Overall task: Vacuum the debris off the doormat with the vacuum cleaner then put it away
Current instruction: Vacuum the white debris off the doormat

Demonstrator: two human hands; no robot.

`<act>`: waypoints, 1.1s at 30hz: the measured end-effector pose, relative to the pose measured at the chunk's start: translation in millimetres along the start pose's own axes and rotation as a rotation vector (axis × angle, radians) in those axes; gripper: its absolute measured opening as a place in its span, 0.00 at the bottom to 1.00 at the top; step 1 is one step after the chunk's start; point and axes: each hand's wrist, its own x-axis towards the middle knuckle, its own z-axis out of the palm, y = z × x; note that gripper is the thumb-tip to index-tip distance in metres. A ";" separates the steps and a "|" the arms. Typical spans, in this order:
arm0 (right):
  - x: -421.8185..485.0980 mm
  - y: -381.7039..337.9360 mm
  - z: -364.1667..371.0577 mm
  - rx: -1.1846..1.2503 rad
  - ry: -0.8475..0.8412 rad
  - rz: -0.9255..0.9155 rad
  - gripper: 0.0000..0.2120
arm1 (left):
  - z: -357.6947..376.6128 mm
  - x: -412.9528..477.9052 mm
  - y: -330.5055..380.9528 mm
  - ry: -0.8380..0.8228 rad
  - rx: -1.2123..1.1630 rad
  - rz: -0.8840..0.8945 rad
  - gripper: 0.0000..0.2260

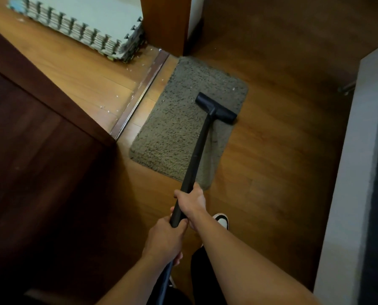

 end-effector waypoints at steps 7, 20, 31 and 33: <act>8.4 -37.3 -30.0 0.045 0.024 -0.021 0.16 | 9.2 -0.6 47.7 -0.012 -0.173 0.019 0.10; 71.4 -119.8 -121.3 0.099 0.016 -0.007 0.15 | 61.0 35.4 174.6 0.005 -0.224 0.029 0.17; 99.4 -144.5 -159.0 0.039 0.029 -0.021 0.14 | 92.3 56.4 211.7 -0.004 -0.287 -0.011 0.16; 93.8 -139.2 -153.5 0.041 0.017 -0.016 0.14 | 88.3 54.0 202.2 -0.001 -0.277 -0.005 0.15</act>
